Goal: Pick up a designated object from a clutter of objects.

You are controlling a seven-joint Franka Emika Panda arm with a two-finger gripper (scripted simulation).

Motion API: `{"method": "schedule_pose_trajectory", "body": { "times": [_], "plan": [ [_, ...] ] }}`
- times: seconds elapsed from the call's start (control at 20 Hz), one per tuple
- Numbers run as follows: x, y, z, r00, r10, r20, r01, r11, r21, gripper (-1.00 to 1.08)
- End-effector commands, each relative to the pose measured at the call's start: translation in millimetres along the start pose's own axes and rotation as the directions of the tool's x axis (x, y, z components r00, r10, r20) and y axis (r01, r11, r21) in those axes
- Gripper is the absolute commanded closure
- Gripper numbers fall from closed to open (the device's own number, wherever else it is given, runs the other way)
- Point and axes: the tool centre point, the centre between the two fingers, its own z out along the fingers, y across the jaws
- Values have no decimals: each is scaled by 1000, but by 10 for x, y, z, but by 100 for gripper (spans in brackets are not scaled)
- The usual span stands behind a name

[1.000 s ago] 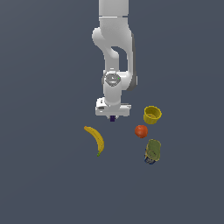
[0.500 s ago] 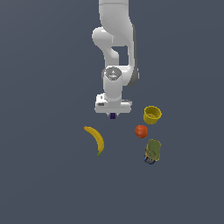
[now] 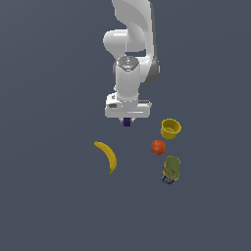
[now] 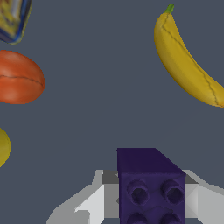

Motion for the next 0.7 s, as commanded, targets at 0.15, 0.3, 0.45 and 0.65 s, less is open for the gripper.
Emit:
{"method": "schedule_pose_trajectory", "body": {
  "times": [0.15,0.3,0.45,0.65],
  "plan": [
    [33,-22,-479,1000,0,0,0,1000,-1,108],
    [55,-34,-739,1000,0,0,0,1000,-1,108],
    [77,-48,-1003,1000,0,0,0,1000,-1,108],
    [109,-66,-1361,1000,0,0,0,1000,-1,108]
  ]
}}
